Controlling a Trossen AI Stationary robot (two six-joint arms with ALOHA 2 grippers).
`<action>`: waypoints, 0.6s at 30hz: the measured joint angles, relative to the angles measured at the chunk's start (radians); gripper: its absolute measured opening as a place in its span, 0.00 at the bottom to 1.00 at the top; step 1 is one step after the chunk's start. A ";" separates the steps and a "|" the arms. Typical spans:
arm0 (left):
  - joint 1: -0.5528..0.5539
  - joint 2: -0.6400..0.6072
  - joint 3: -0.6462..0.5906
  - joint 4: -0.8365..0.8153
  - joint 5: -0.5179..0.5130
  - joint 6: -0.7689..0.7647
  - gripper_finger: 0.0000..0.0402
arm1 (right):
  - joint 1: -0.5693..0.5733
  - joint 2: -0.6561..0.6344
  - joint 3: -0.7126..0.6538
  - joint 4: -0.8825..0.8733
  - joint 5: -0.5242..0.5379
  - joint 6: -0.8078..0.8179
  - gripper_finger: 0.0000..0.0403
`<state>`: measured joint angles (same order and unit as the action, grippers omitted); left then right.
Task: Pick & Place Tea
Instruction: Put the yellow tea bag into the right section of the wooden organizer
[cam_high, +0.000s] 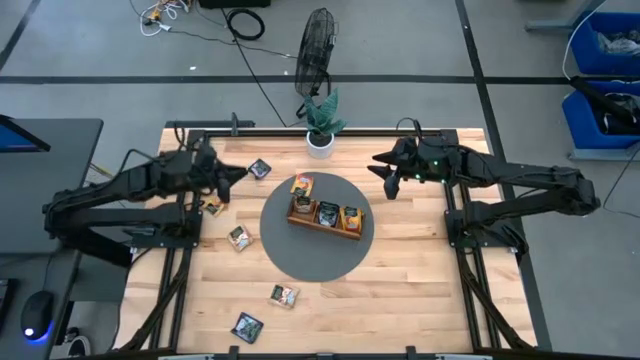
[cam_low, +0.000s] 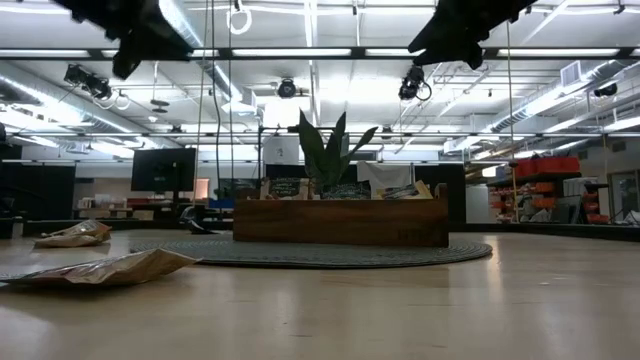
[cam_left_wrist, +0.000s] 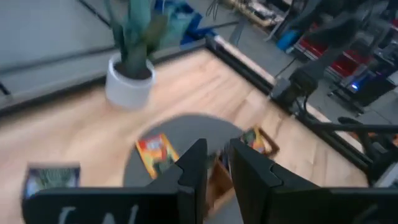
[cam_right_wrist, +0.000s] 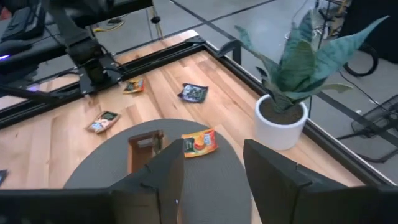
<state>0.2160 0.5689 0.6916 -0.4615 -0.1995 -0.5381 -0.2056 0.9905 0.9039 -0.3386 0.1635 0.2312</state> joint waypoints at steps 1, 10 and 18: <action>-0.004 -0.024 -0.029 -0.003 -0.001 -0.018 0.18 | -0.007 0.000 0.000 0.000 0.000 0.005 0.43; 0.022 -0.082 -0.086 -0.354 -0.005 -0.233 0.18 | -0.045 0.000 0.000 -0.009 0.003 0.068 0.43; 0.060 0.026 -0.086 -0.548 0.027 -0.264 0.15 | -0.044 0.001 0.000 -0.021 0.004 0.067 0.43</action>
<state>0.2765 0.5947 0.6060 -1.0095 -0.1724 -0.8023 -0.2501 0.9913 0.9039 -0.3595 0.1677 0.2985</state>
